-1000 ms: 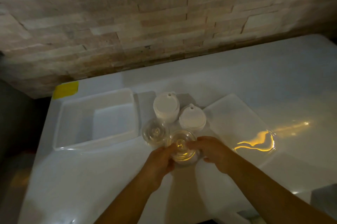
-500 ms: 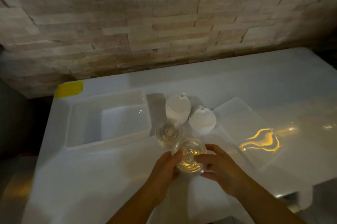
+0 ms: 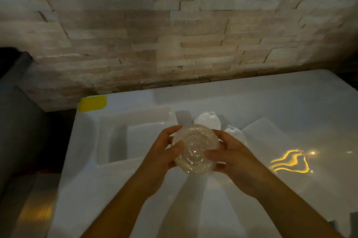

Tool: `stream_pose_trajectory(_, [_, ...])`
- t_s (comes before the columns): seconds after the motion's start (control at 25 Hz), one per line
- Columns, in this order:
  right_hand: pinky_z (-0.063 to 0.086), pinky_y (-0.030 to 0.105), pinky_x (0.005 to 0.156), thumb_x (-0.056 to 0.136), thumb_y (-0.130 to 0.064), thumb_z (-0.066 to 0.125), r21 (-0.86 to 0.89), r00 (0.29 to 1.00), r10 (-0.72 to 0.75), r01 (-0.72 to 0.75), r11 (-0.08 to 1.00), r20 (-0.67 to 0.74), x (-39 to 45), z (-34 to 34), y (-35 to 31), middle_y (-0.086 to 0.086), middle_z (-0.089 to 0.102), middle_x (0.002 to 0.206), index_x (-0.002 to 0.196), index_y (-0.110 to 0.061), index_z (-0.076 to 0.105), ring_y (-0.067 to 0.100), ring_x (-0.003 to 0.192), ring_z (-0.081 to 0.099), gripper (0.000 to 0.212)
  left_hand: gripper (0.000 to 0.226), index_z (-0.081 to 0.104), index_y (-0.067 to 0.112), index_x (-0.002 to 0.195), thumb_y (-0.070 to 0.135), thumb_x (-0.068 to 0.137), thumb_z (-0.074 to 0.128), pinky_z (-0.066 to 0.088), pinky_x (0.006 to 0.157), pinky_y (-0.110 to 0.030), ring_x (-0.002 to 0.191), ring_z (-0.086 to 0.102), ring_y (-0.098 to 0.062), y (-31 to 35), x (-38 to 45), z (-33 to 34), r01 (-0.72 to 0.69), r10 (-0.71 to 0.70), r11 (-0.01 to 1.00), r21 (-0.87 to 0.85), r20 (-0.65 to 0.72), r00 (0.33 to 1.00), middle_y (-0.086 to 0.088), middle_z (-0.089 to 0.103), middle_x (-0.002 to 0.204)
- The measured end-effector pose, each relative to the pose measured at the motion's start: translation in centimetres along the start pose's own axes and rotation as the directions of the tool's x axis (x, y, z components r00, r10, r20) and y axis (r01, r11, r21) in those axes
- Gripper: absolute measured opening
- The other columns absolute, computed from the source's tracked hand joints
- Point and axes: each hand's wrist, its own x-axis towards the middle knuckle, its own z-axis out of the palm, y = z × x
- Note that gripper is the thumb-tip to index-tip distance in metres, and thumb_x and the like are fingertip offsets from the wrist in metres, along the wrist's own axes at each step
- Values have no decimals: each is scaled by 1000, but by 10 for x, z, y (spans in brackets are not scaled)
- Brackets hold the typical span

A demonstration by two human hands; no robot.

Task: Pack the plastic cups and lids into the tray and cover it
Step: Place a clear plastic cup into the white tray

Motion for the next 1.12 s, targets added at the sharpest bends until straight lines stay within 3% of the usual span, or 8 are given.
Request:
stream_pose_trajectory(0.2, [61, 36, 76, 60, -28, 85, -66, 998, 26, -22, 998, 53, 27, 45, -21, -1, 74, 103, 108, -30, 68, 15, 95, 72, 51, 58, 60, 31, 124, 34, 67, 71, 53, 89, -45, 112, 63, -27, 19, 10, -52, 19, -17, 999, -39, 67, 998, -8, 66, 124])
stream_pose_trajectory(0.32, [60, 41, 81, 60, -32, 84, -109, 998, 67, -64, 992, 20, 46, 66, -24, 2, 72, 110, 110, -25, 67, 19, 100, 70, 53, 56, 63, 34, 120, 40, 64, 72, 55, 84, -46, 108, 66, -26, 21, 18, -74, 100, -101, 989, -108, -3, 995, -6, 69, 120])
stream_pose_trajectory(0.48, [58, 37, 82, 73, -30, 79, -150, 995, 103, -101, 984, 9, 75, 85, -29, 0, 70, 115, 112, -25, 65, 17, 106, 66, 42, 67, 64, 37, 114, 40, 51, 85, 56, 79, -45, 101, 70, -24, 25, 36, -96, 140, -144, 987, -76, -49, 988, -1, 73, 113])
stream_pose_trajectory(0.64, [52, 38, 97, 69, -53, 71, -343, 998, 53, -41, 938, 27, 93, 87, -27, -7, 68, 121, 124, -31, 60, 13, 110, 64, 60, 68, 67, 33, 112, 35, 46, 84, 56, 73, -43, 101, 68, -27, 16, 53, -109, 210, -222, 969, -130, -87, 971, -5, 73, 109])
stream_pose_trajectory(0.8, [35, 25, 98, 84, -54, 59, -569, 986, -24, -74, 819, -163, 102, 64, -10, -8, 52, 140, 141, -31, 44, 16, 129, 49, 63, 60, 70, 28, 106, 39, 48, 84, 55, 67, -38, 88, 66, -26, -4, 70, -123, 293, -320, 936, -195, -127, 939, -8, 70, 101])
stream_pose_trajectory(0.88, [37, 25, 96, 88, -44, 58, -596, 984, -13, -96, 797, -176, 99, 55, 7, -10, 53, 130, 138, -31, 45, 11, 121, 50, 54, 50, 73, 22, 92, 37, 46, 86, 55, 65, -38, 77, 64, -27, -13, 80, -123, 343, -383, 912, -225, -171, 908, -9, 68, 88])
stream_pose_trajectory(1.0, [42, 25, 81, 89, -32, 57, -579, 991, 21, -96, 809, -135, 101, 50, 29, -11, 53, 100, 116, -28, 56, 6, 91, 51, 27, 36, 71, 17, 79, 30, 50, 87, 53, 62, -36, 57, 61, -23, -24, 98, -117, 418, -463, 883, -215, -242, 853, -5, 66, 64])
stream_pose_trajectory(1.12, [48, 19, 78, 88, -27, 55, -619, 986, -29, -81, 781, -165, 106, 46, 38, -10, 61, 102, 123, -30, 59, 7, 89, 58, 36, 18, 66, 17, 89, 19, 73, 74, 52, 51, -26, 47, 60, -15, -35, 109, -109, 416, -443, 896, -156, -249, 861, 0, 65, 57])
